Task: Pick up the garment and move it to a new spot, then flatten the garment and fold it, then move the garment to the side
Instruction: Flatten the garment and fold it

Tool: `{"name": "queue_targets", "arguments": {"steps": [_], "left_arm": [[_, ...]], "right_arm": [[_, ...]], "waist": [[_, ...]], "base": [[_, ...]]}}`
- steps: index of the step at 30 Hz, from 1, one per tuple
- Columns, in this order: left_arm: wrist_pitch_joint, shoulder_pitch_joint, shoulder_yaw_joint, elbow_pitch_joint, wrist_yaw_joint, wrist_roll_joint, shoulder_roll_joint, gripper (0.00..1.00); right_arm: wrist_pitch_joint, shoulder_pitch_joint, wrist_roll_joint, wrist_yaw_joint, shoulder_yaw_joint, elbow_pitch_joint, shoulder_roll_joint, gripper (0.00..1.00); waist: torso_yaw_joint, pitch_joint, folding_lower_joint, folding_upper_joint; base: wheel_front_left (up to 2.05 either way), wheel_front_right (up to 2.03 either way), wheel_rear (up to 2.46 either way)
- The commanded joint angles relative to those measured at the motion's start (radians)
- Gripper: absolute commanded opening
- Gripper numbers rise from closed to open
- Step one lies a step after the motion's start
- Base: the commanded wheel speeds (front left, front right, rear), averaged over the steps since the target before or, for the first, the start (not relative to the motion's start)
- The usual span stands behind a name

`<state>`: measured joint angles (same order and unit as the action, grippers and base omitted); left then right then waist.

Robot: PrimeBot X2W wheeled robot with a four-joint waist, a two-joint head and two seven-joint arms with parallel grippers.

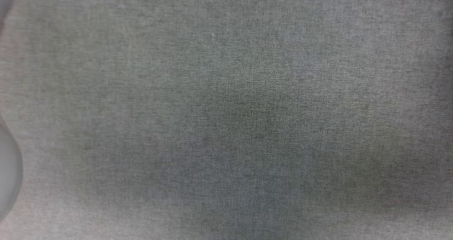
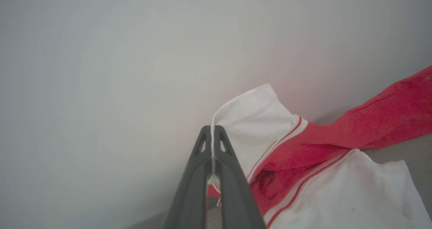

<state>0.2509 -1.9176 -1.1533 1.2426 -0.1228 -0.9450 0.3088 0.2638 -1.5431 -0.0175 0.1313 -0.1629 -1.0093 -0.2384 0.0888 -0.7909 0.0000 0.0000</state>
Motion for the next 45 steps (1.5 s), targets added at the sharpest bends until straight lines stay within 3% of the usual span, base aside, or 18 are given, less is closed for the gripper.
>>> {"name": "queue_targets", "arguments": {"steps": [1, 6, 9, 17, 21, 26, 35, 41, 45], "left_arm": [[-0.007, 0.043, -0.006, -0.009, -0.004, -0.012, 0.006, 0.00], [-0.035, 0.167, -0.040, -0.141, -0.008, -0.056, 0.043, 0.00], [-0.078, 0.271, -0.067, -0.264, -0.008, -0.104, 0.101, 0.00], [-0.160, 0.556, -0.105, -0.551, -0.007, -0.191, 0.280, 0.00], [-0.188, 0.705, -0.113, -0.691, 0.033, -0.227, 0.358, 0.00], [-0.216, 0.887, -0.119, -0.912, 0.140, -0.277, 0.474, 0.00], [-0.226, 1.202, -0.122, -1.326, 0.419, -0.403, 0.688, 0.00], [-0.159, 1.368, -0.118, -1.510, 0.573, -0.510, 0.790, 0.00], [-0.102, 1.436, -0.106, -1.587, 0.641, -0.554, 0.827, 0.00]], "right_arm": [[0.000, 0.028, -0.015, -0.001, -0.025, -0.003, -0.012, 0.00], [0.000, 0.123, -0.121, -0.001, -0.121, 0.026, -0.060, 0.00], [-0.001, 0.209, -0.210, -0.001, -0.197, 0.045, -0.095, 0.00], [-0.053, 0.455, -0.467, -0.001, -0.365, 0.185, -0.268, 0.00], [-0.078, 0.592, -0.575, -0.001, -0.397, 0.267, -0.344, 0.00], [-0.103, 0.752, -0.657, -0.001, -0.419, 0.376, -0.418, 0.00], [-0.144, 1.051, -0.732, -0.001, -0.376, 0.560, -0.493, 0.00], [-0.221, 1.266, -0.755, -0.001, -0.316, 0.699, -0.501, 0.00], [-0.301, 1.416, -0.767, -0.001, -0.255, 0.802, -0.500, 0.00]], "waist": [[0.011, 0.043, 0.0000, 0.0000], [0.027, 0.129, 0.0000, 0.0000], [0.043, 0.192, 0.0000, 0.0000], [0.072, 0.337, 0.0000, 0.0000], [0.081, 0.397, 0.0000, 0.0000], [0.081, 0.459, 0.0000, 0.0000], [0.068, 0.549, 0.0000, 0.0000], [0.063, 0.591, 0.0000, 0.0000], [0.061, 0.602, 0.0000, 0.0000]], "base": [[0.00, 0.00, 0.00], [0.00, 0.00, 0.00], [0.00, 0.00, 0.00], [0.00, 0.00, 0.00], [0.00, 0.00, 0.00], [0.00, 0.00, 0.00], [0.00, 0.00, 0.00], [0.00, 0.00, 0.00], [0.00, 0.00, 0.00]]}}
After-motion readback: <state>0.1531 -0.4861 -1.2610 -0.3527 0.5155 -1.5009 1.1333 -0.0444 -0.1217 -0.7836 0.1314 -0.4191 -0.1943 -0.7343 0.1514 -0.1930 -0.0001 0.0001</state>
